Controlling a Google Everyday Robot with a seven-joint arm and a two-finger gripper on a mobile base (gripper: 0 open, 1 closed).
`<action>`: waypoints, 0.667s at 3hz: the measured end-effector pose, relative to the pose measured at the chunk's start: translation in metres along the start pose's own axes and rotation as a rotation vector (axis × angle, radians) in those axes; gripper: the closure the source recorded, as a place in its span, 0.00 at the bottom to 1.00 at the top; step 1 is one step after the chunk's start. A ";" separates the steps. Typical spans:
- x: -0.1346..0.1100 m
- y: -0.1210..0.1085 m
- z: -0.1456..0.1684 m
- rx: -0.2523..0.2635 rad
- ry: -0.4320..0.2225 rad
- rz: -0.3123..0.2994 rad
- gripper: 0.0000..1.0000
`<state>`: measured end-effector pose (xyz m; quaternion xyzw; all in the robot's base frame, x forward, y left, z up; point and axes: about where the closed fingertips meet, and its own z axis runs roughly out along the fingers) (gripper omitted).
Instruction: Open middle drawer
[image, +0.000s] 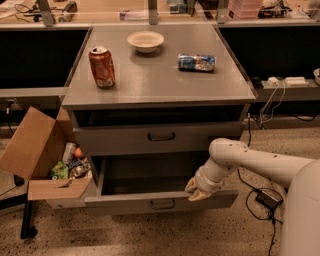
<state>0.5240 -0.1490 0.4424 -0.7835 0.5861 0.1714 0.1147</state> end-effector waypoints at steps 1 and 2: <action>-0.001 0.001 0.000 -0.005 -0.004 0.001 0.51; -0.001 0.001 0.000 -0.005 -0.004 0.001 0.26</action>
Offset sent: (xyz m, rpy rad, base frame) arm -0.0011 0.0006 0.0001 0.0022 0.0061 0.0012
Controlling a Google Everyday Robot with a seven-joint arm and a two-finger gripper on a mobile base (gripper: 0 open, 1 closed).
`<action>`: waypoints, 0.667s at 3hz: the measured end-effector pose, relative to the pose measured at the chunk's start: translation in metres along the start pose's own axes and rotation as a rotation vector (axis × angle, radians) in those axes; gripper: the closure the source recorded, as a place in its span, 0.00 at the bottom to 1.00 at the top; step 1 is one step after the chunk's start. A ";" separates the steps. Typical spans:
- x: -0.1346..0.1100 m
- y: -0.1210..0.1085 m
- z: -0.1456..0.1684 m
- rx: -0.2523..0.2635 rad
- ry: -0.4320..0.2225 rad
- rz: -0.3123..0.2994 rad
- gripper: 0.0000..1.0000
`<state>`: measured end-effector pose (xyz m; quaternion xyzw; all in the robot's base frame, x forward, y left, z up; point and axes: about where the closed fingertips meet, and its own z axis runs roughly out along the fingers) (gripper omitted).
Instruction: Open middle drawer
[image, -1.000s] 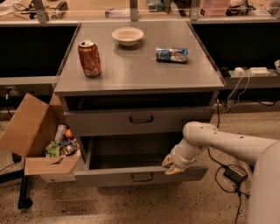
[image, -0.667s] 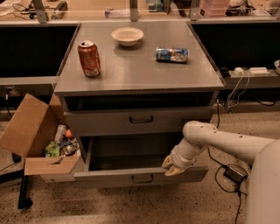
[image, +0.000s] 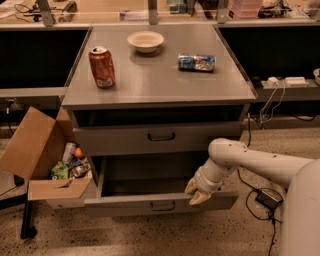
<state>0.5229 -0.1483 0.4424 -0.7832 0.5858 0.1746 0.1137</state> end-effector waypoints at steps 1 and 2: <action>-0.001 0.003 0.003 -0.012 0.001 -0.007 0.00; -0.002 0.011 0.011 -0.041 0.004 -0.024 0.00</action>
Offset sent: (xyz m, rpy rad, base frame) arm -0.0191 0.0028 -0.0121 -0.0217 0.0378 0.0670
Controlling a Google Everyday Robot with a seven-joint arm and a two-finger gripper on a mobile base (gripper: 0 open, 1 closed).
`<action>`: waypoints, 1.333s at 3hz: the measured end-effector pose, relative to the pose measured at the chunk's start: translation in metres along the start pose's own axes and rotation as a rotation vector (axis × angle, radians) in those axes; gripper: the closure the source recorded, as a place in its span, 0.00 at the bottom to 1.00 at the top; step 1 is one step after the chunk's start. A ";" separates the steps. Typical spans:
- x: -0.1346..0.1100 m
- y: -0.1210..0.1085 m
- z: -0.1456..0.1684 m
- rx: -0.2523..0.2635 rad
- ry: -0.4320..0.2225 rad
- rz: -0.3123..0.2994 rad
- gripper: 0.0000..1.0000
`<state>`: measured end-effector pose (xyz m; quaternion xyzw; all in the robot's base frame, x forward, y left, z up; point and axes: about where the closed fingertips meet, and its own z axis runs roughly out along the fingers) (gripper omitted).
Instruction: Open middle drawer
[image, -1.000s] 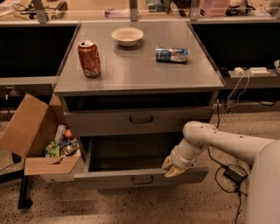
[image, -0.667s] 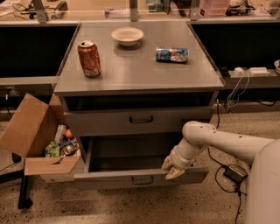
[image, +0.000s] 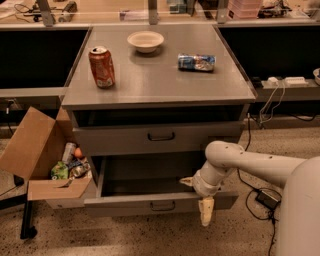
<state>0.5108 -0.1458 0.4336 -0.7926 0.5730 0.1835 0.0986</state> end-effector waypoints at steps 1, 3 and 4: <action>-0.003 0.031 0.021 -0.091 0.017 -0.019 0.26; -0.008 0.046 0.023 -0.126 0.033 -0.035 0.72; -0.010 0.055 0.019 -0.131 0.043 -0.048 0.71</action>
Offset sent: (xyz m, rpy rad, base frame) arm -0.0718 -0.0014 -0.0163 -0.0900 0.1046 0.1223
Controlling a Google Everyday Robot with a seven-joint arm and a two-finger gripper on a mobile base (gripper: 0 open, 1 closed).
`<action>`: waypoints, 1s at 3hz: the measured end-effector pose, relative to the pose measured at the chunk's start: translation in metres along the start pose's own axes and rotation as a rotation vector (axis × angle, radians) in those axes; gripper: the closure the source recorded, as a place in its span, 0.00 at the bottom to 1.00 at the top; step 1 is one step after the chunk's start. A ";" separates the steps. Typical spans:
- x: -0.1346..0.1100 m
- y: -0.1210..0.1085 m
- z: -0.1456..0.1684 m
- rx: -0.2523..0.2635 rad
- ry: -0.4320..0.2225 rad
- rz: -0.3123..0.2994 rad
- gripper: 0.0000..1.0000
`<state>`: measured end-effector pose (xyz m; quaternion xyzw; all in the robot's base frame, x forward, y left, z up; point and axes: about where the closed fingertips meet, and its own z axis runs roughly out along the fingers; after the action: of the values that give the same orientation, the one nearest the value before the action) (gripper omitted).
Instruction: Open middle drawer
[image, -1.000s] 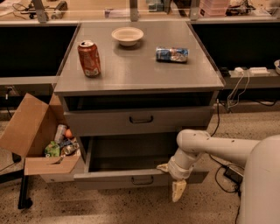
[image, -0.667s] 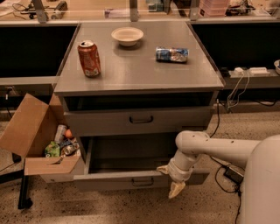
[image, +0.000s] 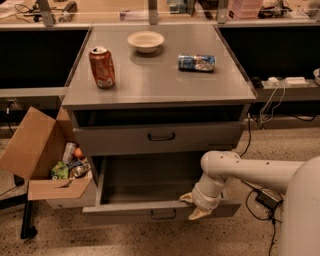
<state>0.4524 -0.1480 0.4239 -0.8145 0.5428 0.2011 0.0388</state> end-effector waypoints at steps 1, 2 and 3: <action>0.001 0.003 -0.001 -0.005 0.003 -0.005 0.40; 0.000 0.003 -0.001 -0.005 0.003 -0.005 0.17; -0.001 0.005 0.000 -0.009 0.001 -0.009 0.00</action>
Offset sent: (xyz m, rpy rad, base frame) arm -0.0093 -0.0050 0.0045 -0.0050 0.0011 0.0242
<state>0.4480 -0.1494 0.4251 -0.8173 0.5382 0.2030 0.0357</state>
